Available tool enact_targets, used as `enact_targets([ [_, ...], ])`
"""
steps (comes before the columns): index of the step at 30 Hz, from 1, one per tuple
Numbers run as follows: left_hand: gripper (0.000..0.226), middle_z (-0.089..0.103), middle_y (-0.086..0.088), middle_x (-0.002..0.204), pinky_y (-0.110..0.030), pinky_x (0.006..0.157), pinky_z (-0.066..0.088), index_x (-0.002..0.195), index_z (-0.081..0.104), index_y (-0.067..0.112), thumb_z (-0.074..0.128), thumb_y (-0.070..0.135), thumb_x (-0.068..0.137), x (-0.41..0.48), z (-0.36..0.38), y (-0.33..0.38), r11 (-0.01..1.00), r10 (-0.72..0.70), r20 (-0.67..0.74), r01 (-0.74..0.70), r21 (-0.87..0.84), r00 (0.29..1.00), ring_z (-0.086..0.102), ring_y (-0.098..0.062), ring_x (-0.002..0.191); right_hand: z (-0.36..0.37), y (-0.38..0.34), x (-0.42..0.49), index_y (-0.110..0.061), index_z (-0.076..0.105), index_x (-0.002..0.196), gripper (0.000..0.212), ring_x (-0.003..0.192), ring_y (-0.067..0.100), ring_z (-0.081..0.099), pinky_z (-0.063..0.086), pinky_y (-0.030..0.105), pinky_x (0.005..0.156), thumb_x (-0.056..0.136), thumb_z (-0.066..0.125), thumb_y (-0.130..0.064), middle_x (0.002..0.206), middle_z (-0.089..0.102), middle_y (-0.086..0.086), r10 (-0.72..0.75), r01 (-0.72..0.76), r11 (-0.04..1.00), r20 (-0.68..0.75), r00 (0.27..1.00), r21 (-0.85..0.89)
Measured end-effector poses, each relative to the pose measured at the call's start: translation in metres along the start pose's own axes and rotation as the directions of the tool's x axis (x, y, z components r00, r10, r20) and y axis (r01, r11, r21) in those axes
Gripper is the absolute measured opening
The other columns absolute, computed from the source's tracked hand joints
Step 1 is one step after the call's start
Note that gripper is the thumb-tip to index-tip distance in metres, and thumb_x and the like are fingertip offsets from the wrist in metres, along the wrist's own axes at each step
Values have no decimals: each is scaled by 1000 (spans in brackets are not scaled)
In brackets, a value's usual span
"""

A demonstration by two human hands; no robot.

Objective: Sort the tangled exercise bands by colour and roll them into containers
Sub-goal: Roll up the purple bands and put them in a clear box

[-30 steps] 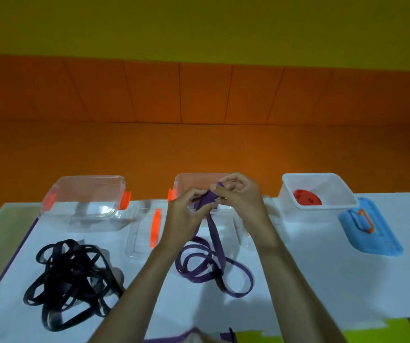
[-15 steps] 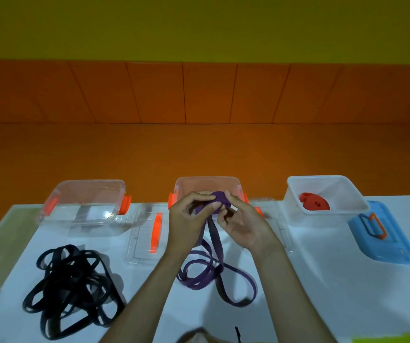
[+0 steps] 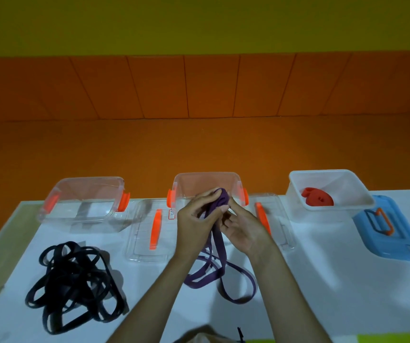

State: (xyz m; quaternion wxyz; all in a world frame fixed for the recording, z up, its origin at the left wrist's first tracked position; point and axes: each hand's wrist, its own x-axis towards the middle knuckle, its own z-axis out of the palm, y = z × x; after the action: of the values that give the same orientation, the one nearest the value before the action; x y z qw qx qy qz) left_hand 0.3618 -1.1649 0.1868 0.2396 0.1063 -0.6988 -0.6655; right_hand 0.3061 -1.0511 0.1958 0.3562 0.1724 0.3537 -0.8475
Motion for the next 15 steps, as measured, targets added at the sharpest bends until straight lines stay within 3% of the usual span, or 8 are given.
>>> enact_targets([
  [3,32,64,3,119,-32,97,57,118,78,25,79,10,90,-1,0,-8,984,82,-1,-80,160,997,63,-19,116,-9,1,1,-13,70,118,19,87,16,73,52,28,79,103,65,-22,108,76,10,-54,58,991,32,998,-118],
  [6,29,61,4,116,-29,95,54,120,77,26,75,12,94,1,1,-6,973,82,3,-81,215,997,61,-14,112,-14,-3,-1,-15,74,110,14,96,21,72,48,32,86,102,66,-25,104,77,8,-164,172,926,53,985,-335],
  [11,28,65,6,115,-27,94,53,122,77,21,73,12,96,8,0,3,971,85,68,-98,218,994,62,-14,114,-18,-18,-11,-14,73,125,27,94,23,73,56,31,81,99,68,-22,112,75,6,-401,466,773,238,885,-431],
  [15,31,72,5,115,-25,95,55,122,74,22,77,12,93,6,3,13,990,44,69,-53,132,997,68,-14,112,-18,-31,-16,-8,76,111,22,100,31,76,63,47,86,90,80,-11,107,78,10,-502,586,596,315,805,-549],
])
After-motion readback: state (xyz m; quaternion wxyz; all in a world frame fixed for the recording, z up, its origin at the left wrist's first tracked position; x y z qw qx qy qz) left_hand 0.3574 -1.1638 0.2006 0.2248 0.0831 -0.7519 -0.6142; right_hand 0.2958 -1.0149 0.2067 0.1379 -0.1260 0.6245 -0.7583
